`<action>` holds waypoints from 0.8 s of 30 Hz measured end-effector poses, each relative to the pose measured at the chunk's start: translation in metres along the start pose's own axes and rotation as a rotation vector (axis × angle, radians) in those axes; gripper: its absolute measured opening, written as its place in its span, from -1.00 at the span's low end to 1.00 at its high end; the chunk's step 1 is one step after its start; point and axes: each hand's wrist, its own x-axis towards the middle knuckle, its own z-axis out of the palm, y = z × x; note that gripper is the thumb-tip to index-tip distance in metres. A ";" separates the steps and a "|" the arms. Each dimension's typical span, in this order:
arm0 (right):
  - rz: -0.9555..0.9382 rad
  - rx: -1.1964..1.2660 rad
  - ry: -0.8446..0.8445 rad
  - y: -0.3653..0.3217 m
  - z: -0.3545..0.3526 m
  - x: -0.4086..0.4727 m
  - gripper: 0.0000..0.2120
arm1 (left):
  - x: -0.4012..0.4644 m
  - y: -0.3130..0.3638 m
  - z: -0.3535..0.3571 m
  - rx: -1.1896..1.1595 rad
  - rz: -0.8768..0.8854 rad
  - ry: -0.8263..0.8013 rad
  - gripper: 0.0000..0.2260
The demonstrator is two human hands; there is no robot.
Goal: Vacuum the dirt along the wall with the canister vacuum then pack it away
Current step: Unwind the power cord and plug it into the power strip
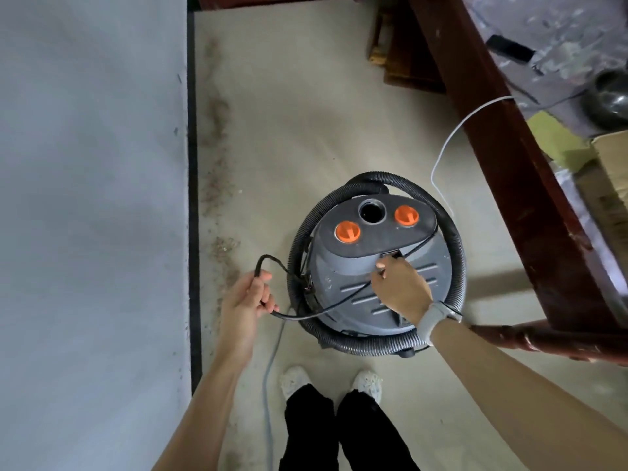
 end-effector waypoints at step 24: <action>0.161 1.624 -0.378 -0.147 0.011 -0.005 -0.86 | 0.012 0.006 -0.086 0.299 0.072 -0.434 -0.82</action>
